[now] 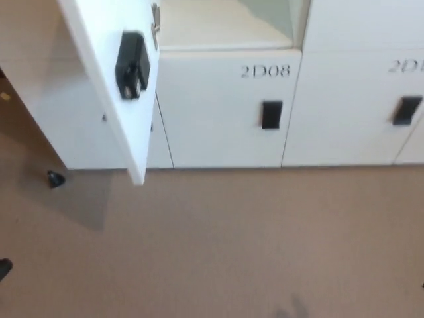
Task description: The robot walks towards an open cabinet and lifts its left hand to push the door towards the right to close it.
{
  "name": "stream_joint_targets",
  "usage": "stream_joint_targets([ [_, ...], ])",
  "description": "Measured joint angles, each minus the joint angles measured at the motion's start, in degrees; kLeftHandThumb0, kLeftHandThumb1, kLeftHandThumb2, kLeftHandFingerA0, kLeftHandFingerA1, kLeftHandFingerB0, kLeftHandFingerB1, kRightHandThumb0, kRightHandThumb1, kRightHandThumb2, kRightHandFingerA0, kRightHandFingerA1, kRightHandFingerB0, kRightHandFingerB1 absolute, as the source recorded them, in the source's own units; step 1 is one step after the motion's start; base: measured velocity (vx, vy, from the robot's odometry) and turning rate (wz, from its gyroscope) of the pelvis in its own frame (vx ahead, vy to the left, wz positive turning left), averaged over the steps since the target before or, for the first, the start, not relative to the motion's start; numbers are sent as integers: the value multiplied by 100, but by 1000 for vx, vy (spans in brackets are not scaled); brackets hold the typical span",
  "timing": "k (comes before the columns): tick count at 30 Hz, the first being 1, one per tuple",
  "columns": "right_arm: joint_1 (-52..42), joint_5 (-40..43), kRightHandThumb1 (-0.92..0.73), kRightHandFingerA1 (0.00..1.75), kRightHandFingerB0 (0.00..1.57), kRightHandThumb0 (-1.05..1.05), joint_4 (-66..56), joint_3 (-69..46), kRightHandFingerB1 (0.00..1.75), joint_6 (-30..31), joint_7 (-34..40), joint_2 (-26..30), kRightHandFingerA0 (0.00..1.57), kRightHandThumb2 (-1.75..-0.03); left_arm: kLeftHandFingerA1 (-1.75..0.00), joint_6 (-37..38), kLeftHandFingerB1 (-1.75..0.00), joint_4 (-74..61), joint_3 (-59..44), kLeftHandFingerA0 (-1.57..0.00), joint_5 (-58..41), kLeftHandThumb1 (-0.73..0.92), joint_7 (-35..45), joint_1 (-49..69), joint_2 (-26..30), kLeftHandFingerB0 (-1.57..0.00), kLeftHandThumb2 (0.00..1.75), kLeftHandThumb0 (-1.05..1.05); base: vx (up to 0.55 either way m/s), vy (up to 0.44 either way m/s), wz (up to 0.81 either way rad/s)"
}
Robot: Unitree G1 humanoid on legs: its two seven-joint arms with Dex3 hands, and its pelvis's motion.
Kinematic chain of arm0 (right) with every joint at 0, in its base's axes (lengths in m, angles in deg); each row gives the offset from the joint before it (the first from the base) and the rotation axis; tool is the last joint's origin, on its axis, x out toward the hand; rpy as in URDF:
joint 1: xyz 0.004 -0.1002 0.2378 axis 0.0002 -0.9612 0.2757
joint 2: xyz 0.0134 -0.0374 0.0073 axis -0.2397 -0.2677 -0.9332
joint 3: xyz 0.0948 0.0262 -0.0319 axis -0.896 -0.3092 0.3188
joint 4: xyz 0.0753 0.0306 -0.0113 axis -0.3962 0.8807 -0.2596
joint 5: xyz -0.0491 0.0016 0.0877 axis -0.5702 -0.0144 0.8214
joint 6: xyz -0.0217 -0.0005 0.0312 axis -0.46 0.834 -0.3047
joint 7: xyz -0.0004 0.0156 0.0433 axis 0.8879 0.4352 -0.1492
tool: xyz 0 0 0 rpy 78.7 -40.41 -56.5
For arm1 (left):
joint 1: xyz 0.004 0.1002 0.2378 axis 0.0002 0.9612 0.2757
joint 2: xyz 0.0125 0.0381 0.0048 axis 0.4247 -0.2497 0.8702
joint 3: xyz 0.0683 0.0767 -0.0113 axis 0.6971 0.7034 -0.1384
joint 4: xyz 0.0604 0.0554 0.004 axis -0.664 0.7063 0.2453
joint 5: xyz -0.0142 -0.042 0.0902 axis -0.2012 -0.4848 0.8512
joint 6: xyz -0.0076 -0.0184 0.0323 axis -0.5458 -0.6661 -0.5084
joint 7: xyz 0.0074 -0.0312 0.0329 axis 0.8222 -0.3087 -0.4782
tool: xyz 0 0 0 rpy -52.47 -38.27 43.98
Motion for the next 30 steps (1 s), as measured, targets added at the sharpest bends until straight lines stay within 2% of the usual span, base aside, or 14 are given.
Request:
stream_joint_targets([
  [1, 0, 1, -79, 50, 43, -20, -2, 4, 42, -4, 0, 14, 61, -62, -54, 0, -37, -8, 2, -29, -1, 77, 1, 9, 0, -26, 90, 4, 501, 29, 2],
  [2, -3, 1, -79, 51, 43, -19, -2, 12, 42, -8, 0, 26, 61, -62, -51, 0, -34, -11, 3, -29, -1, 81, 0, 21, -1, -28, 80, 2, 489, 37, -1],
  [9, -113, 0, -80, 50, 45, -19, 3, 79, 43, -17, -6, 37, 62, -63, -54, -1, -37, -32, 2, -29, -16, 80, -5, 51, -2, -27, 84, 3, 261, -45, -10],
  [14, -121, 9, -81, 49, 43, -19, -19, 98, 42, -36, -8, 36, 60, -63, -54, -2, -36, -50, 33, -31, -16, 85, 0, 26, 2, -26, 77, -1, 200, 27, 2],
  [18, -194, 6, -80, 50, 43, -19, -8, 134, 42, -22, -9, -37, 61, -63, -54, -3, -35, -48, 22, -29, -28, 86, -2, 32, 38, -24, 79, -1, 226, 152, -9],
  [20, -171, 10, -80, 51, 44, -18, -33, 128, 43, -29, -8, 6, 63, -63, -50, -3, -33, -42, 23, -30, -38, 84, 5, 50, 36, -28, 76, 0, 125, -52, -4],
  [21, -176, 10, -81, 51, 44, -18, -32, 128, 43, -29, -8, 13, 62, -63, -54, -3, -37, -34, 29, -31, -38, 81, 7, 66, 29, -26, 83, 2, 41, -210, -17],
  [26, -175, 10, -81, 51, 47, -19, -7, 136, 44, -43, -12, 13, 64, -61, -53, -1, -37, -32, 44, -28, -37, 81, -2, 59, 56, -25, 86, 4, 143, -43, -5],
  [27, -190, 9, -80, 52, 45, -17, -3, 139, 44, -42, -10, -2, 64, -63, -60, -1, -55, -32, 44, -23, -37, 66, -7, 61, 57, -24, 118, 2, 124, -89, 4],
  [30, -195, 8, -81, 51, 48, -18, 23, 152, 45, -41, -6, -23, 65, -61, -60, -2, -56, -24, 46, -24, -38, 65, -7, 60, 65, -25, 117, 2, 63, -53, 6],
])
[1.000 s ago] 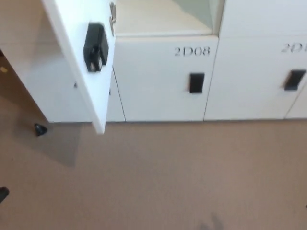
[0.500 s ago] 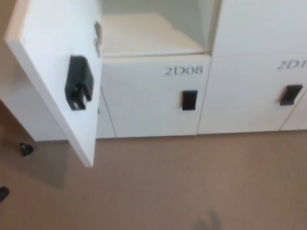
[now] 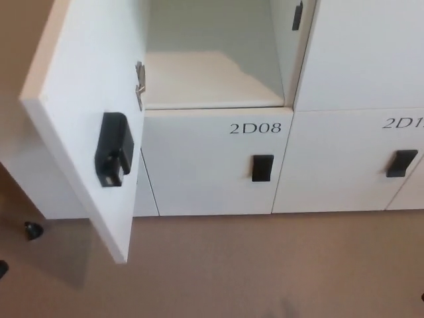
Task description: The robot walks towards an open cabinet and lifts its left hand to push the door towards the right to close it.
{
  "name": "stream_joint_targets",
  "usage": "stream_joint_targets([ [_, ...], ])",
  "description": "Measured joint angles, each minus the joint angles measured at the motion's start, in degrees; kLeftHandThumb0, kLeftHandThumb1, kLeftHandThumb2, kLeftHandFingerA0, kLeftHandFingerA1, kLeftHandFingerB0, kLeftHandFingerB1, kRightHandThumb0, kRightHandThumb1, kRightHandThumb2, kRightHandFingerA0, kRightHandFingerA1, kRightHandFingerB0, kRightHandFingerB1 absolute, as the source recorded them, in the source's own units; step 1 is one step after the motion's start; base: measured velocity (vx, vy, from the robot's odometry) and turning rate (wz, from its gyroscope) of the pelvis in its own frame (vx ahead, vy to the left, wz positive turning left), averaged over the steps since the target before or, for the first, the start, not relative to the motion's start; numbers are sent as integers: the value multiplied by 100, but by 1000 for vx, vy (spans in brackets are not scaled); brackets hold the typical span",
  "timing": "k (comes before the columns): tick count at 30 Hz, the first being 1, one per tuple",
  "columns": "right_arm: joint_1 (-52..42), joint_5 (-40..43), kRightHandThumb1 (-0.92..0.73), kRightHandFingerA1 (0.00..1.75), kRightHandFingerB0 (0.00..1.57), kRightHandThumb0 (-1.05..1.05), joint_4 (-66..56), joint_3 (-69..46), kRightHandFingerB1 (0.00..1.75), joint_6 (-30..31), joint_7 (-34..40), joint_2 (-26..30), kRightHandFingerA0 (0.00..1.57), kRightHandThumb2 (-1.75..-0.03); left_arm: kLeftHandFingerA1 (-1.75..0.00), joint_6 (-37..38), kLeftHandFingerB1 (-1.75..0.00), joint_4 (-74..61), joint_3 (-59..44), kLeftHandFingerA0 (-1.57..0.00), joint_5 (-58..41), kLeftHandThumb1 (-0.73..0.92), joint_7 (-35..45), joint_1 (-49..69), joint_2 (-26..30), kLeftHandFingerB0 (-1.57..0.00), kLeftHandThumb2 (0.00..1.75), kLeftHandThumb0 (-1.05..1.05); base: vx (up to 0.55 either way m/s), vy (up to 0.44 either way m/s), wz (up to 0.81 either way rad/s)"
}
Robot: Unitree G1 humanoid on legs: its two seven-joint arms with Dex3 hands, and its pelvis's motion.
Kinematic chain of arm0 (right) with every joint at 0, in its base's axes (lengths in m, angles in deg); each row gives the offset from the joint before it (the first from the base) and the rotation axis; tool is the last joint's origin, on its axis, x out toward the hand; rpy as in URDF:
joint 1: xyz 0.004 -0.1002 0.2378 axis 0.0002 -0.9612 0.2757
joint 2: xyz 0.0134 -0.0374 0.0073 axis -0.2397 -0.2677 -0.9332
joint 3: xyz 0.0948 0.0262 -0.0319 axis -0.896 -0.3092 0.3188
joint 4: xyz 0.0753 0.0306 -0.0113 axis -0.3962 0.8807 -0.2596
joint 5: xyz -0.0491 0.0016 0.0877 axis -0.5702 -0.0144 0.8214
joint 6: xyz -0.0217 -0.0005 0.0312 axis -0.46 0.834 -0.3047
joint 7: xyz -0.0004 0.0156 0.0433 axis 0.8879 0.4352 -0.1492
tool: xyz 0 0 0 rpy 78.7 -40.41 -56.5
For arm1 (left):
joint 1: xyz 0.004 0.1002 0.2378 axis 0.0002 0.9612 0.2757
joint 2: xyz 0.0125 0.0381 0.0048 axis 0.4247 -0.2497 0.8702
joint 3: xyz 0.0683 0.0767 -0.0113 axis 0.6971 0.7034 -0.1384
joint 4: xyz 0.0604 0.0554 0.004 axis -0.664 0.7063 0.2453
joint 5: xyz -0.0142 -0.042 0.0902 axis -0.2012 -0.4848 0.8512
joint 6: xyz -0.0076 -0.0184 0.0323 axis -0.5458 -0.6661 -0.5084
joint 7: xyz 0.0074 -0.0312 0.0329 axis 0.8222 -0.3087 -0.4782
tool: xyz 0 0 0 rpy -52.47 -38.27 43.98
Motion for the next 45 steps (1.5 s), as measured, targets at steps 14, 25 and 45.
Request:
stream_joint_targets([
  [14, 10, -6, -72, 56, 53, -18, 25, 80, 48, -1, 63, 74, 68, -60, -55, 4, -37, 28, 84, -33, 3, 81, -10, -109, -17, -30, 81, 4, 142, -255, 0],
  [25, 17, 2, -75, 54, 52, -18, 52, 119, 48, 10, 76, 0, 63, -61, -59, 7, -38, 36, 114, -32, 13, 80, -20, -104, 42, -28, 82, 3, 185, 146, -8],
  [45, -81, 2, -65, 60, 50, -28, 174, 100, 55, -51, -36, 88, 59, -76, -56, -6, -38, -322, 157, -33, -12, 81, -69, -127, 21, -32, 76, 3, 18, -45, 1],
])
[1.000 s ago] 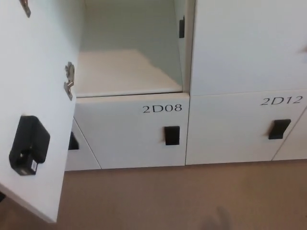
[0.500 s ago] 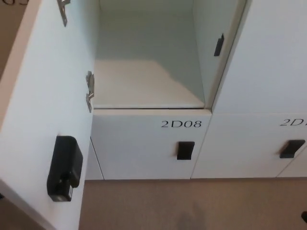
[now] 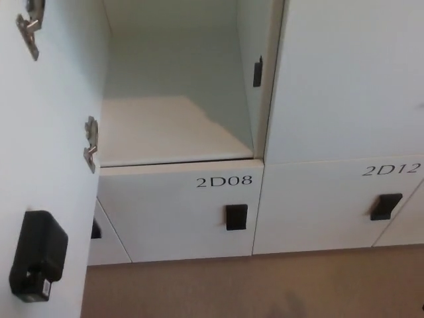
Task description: The robot walks towards an open cabinet and lifts its left hand to push the door towards the right to close it.
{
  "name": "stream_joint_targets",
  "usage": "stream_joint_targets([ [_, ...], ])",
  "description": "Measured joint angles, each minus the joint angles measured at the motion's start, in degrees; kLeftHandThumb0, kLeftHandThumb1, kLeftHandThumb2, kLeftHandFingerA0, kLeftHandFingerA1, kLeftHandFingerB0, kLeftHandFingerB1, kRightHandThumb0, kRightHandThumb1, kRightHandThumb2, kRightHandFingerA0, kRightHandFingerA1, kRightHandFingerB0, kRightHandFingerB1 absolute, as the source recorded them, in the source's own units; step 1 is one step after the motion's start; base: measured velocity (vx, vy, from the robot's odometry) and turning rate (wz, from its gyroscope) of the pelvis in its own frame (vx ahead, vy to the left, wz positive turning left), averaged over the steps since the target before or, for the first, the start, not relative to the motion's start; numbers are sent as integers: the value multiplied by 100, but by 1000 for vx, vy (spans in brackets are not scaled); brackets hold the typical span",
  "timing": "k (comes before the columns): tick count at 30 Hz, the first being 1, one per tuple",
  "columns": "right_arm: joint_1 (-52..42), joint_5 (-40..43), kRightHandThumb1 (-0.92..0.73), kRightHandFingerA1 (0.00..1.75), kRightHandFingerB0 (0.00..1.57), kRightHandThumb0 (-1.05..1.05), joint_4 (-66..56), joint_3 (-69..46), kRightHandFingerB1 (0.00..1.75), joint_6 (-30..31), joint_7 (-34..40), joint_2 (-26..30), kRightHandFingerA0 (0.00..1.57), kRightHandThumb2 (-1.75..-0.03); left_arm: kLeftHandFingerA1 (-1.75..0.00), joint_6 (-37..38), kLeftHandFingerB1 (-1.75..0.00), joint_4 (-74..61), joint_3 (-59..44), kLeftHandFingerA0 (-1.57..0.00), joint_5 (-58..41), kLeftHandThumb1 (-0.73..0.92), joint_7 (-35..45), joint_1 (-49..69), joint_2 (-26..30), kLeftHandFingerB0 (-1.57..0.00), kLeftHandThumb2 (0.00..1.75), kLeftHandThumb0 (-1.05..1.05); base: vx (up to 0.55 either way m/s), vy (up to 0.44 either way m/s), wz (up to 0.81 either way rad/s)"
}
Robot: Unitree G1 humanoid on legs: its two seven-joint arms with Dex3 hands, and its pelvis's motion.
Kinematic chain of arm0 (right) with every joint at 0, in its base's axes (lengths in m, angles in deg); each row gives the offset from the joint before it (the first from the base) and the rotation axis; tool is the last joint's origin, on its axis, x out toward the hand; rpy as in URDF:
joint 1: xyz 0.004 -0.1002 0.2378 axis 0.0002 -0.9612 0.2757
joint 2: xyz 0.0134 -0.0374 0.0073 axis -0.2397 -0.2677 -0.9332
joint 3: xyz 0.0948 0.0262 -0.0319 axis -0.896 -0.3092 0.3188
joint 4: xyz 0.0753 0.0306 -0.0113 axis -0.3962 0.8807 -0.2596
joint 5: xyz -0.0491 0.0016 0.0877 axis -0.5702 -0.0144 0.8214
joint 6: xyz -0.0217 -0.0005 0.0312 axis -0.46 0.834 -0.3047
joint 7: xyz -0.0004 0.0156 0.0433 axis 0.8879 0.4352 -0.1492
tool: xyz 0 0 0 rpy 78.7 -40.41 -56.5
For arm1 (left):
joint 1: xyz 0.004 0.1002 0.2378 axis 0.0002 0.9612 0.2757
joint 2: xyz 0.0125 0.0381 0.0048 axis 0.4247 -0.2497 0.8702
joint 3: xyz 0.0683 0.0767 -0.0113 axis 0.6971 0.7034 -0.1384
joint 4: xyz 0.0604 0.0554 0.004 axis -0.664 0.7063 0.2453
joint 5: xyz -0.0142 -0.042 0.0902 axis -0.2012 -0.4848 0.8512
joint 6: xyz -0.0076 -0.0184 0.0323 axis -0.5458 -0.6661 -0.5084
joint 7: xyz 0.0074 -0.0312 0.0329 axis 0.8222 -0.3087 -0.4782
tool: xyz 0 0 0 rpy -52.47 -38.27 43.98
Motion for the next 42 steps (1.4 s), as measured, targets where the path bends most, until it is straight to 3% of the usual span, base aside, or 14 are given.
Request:
stream_joint_targets([
  [1, 0, -1, -74, 54, 52, -21, 23, 8, 48, -17, -21, 0, 60, -61, -56, 0, -37, -100, 18, -32, 3, 84, -9, 27, -13, -31, 76, 1, -38, -6, -9],
  [5, -2, -6, -74, 56, 51, -19, 67, 29, 48, -49, -42, 5, 60, -61, -54, 2, -37, -375, 68, -33, 11, 85, -41, 119, -82, -32, 75, 1, 5, 81, 2],
  [6, -2, -6, -73, 54, 52, -20, 78, 34, 48, -71, -52, 6, 59, -61, -61, 3, -57, -446, 100, -26, 15, 64, -51, 146, -122, -27, 115, 0, 33, 204, -23],
  [18, 7, -33, -72, 55, 54, -21, 142, 106, 49, -200, -89, -33, 62, -60, -60, 17, -57, -955, 215, -25, 37, 64, -64, 367, -234, -26, 117, 3, 31, 60, 8],
  [19, 7, -33, -70, 54, 54, -21, 142, 106, 49, -200, -89, -33, 61, -60, -55, 17, -38, -955, 215, -32, 37, 81, -64, 367, -234, -31, 80, 5, 34, -135, -2],
  [33, 26, -70, -72, 52, 54, -22, 260, 213, 49, -259, -72, -9, 59, -60, -55, 17, -35, -995, 287, -37, 56, 82, -91, 352, -260, -34, 77, 4, 11, -53, 0],
  [34, 26, -71, -72, 53, 57, -23, 260, 218, 49, -265, -72, -6, 63, -61, -58, 17, -38, -995, 291, -51, 56, 79, -93, 352, -263, -41, 65, -6, 0, 0, 0],
  [35, 17, -71, -72, 53, 57, -23, 261, 220, 49, -268, -72, 8, 63, -61, -58, 17, -38, -1039, 306, -51, 57, 79, -112, 356, -300, -41, 65, -6, 0, 0, 0],
  [36, 8, -72, -73, 52, 54, -22, 262, 222, 49, -269, -73, 25, 60, -61, -50, 11, -39, -1135, 366, -66, 67, 77, -148, 372, -391, -44, 63, -15, 0, 0, 0],
  [41, -60, -72, -73, 52, 52, -21, 258, 242, 47, -269, -77, 49, 60, -61, -54, 9, -41, -2013, 1069, -64, 237, 77, -537, 359, -1211, -38, 62, -6, 2, -4, 2],
  [42, -60, -72, -89, 54, 41, -43, 258, 242, 46, -269, -77, 49, 46, -67, -74, 9, -53, -2013, 1069, -43, 237, 92, -537, 359, -1211, -36, 71, -15, 12, -22, 9],
])
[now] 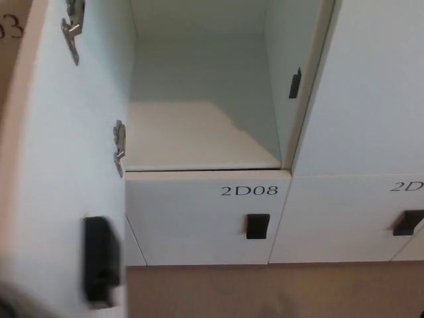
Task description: The robot walks towards an open cabinet and lifts its left hand to push the door towards the right to close it.
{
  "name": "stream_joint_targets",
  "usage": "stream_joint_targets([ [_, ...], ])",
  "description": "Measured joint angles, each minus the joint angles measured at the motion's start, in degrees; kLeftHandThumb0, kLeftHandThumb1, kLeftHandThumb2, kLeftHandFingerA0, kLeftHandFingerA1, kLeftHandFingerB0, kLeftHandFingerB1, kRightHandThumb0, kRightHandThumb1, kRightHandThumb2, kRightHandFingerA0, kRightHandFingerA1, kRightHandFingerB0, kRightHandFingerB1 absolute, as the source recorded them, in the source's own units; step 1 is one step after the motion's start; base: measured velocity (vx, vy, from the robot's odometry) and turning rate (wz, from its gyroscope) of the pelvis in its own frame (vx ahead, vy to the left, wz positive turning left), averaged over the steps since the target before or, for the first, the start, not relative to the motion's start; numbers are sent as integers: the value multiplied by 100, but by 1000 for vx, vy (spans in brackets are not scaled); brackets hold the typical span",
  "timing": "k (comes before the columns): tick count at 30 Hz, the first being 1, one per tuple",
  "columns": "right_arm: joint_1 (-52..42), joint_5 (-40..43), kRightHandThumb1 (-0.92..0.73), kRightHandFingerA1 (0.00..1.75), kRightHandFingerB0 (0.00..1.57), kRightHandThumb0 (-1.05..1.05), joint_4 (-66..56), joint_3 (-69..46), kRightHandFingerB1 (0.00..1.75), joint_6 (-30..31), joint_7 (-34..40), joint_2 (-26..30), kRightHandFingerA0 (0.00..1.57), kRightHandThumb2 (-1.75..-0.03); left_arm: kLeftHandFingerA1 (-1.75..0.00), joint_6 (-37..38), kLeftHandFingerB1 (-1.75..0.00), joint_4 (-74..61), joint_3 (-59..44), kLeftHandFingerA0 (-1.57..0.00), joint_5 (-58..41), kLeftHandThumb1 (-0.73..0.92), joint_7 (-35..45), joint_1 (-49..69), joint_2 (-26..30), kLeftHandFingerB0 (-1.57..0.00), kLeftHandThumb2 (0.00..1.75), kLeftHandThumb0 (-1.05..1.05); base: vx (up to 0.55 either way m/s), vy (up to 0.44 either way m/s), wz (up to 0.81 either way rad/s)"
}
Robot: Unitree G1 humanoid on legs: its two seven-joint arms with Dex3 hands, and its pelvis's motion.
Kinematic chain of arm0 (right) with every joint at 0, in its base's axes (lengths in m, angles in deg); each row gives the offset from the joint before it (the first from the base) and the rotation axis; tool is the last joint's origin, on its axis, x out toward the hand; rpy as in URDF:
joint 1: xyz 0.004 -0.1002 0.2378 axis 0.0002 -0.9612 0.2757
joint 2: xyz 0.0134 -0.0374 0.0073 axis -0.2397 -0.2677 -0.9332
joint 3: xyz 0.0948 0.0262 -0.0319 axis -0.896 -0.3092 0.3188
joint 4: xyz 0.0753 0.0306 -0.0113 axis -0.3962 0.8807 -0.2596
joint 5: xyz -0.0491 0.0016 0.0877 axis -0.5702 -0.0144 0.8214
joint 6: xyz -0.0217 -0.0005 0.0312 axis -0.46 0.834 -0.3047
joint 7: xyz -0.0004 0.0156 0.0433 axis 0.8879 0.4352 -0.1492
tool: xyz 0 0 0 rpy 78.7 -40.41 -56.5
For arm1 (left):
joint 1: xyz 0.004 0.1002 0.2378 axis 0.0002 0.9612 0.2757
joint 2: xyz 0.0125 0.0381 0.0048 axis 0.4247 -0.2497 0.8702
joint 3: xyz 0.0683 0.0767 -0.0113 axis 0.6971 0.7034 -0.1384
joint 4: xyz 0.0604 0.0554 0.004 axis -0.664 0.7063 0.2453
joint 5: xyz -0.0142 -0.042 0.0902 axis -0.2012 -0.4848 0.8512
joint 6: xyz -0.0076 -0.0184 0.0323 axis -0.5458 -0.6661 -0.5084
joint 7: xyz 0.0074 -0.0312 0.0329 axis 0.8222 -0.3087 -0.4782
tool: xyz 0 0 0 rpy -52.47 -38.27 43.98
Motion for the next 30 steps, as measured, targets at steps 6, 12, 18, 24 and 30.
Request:
stream_joint_targets([
  [6, -29, 0, -29, 56, 92, -48, -7, 39, 55, -10, -23, -2, 97, -63, -70, -1, -55, -256, 1020, -77, 231, 82, -294, -156, -1111, -52, 66, -9, 2, -3, 2],
  [12, -23, 2, -73, 52, 58, -26, -19, 41, 47, 11, 0, -1, 69, -62, -67, -8, -55, -148, 1963, -70, 278, 87, -335, -356, -1737, -47, 65, -6, -4, -15, -6],
  [18, -33, -6, -72, 57, 57, -24, -131, 72, 48, 9, 2, 1, 68, -60, -63, -9, -58, -122, 2736, -73, 281, 87, -353, -401, -1708, -52, 65, -8, 0, 0, 0],
  [24, -63, -32, -73, 58, 57, -25, -276, 133, 48, 7, 1, 1, 71, -61, -66, -10, -60, -120, 3441, -72, 295, 85, -368, -507, -1671, -51, 66, -8, 0, 0, 0],
  [30, -95, -70, -72, 62, 59, -22, -425, 239, 50, 6, 1, 1, 71, -60, -69, -15, -56, -145, 4250, -73, 372, 85, -367, -806, -1616, -52, 64, -8, 0, 0, 0],
])
